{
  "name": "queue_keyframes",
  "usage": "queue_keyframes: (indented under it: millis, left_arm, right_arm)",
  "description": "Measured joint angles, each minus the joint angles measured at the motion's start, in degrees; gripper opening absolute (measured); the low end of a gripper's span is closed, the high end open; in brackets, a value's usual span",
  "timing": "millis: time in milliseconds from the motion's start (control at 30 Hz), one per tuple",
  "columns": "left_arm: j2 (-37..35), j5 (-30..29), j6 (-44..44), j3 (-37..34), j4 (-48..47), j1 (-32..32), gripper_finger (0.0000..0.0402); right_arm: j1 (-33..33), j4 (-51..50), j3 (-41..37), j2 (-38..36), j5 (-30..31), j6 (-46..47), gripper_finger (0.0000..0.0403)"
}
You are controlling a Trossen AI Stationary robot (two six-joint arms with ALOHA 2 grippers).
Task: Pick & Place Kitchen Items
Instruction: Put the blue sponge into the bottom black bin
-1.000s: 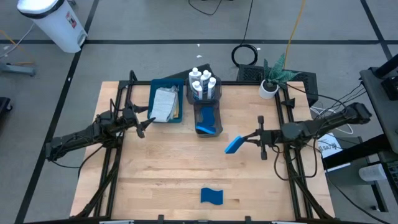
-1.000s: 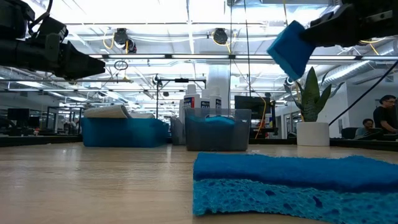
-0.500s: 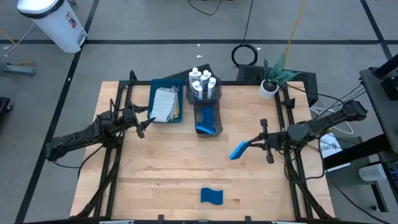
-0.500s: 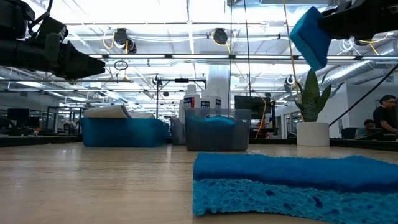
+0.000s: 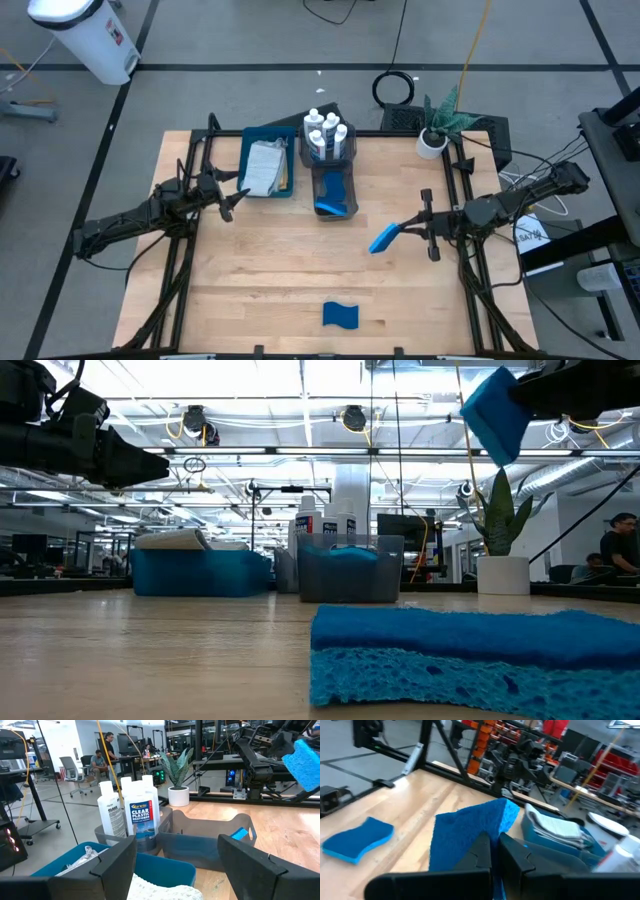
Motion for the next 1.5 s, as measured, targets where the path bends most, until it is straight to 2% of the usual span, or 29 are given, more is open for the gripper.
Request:
queue_keyframes:
  millis: [733,1167,1500]
  left_arm:
    - [0.00,0.02,0.02,0.00,0.02,0.00,0.0283]
    - [0.00,0.02,0.00,0.00,0.02,0.00,0.0283]
    - [0.01,0.02,0.02,-0.01,0.02,0.01,0.0283]
  right_arm:
    - [-0.13,2.88,0.00,0.11,15.86,-4.17,0.0000]
    - [-1.87,5.59,0.00,0.89,16.27,-5.70,0.0000]
    - [-4.08,8.97,0.00,5.50,16.06,-4.61,0.0000]
